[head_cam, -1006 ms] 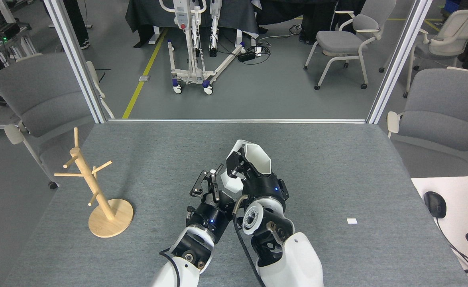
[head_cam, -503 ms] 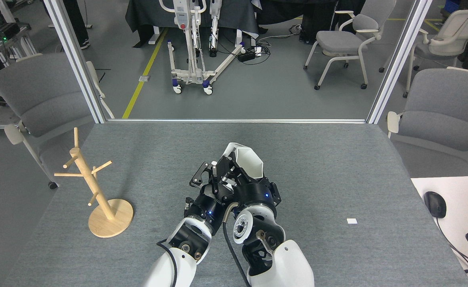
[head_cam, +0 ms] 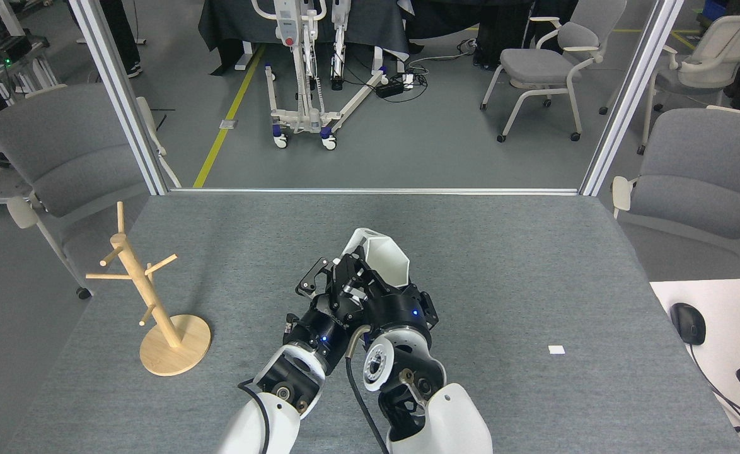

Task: Hang cup on storage rack
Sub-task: 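Grasp the cup with the left gripper and release the right gripper, then withdraw the right gripper and move the cup with the left gripper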

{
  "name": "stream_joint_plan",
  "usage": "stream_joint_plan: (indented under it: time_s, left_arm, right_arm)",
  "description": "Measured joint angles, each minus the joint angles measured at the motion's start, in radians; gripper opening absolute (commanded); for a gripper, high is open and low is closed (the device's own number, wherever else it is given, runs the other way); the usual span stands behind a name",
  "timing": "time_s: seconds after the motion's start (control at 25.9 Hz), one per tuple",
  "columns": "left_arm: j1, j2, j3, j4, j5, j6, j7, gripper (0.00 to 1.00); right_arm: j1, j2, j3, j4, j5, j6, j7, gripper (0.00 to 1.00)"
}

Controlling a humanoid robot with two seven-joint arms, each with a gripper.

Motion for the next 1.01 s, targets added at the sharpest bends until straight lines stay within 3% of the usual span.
stream_joint_plan:
  time_s: [0.19,0.46,0.66,0.89,1.01]
  left_arm:
    - [0.0,0.003,0.011,-0.021,0.003,-0.016,-0.001,0.0]
    - [0.001,0.007,0.037,-0.025,0.005,-0.029,-0.001,0.0]
    - [0.002,0.005,0.049,-0.022,0.006,-0.044,0.001,0.0]
    - [0.024,0.007,0.052,-0.017,0.03,-0.059,0.001,0.0]
    - [0.043,0.006,0.053,-0.017,0.054,-0.081,0.005,0.0]
  right_arm:
    - [0.001,-0.001,0.008,0.006,-0.001,-0.021,-0.106,0.99]
    - [0.03,0.004,-0.026,0.014,-0.015,-0.15,-0.284,0.99]
    - [0.036,0.006,-0.048,0.014,-0.096,-0.229,-0.438,0.99]
    - [0.034,-0.011,-0.229,0.015,-0.139,-0.34,-0.511,0.99]
    - [0.038,-0.065,-0.374,0.04,-0.139,-0.436,-0.513,0.99]
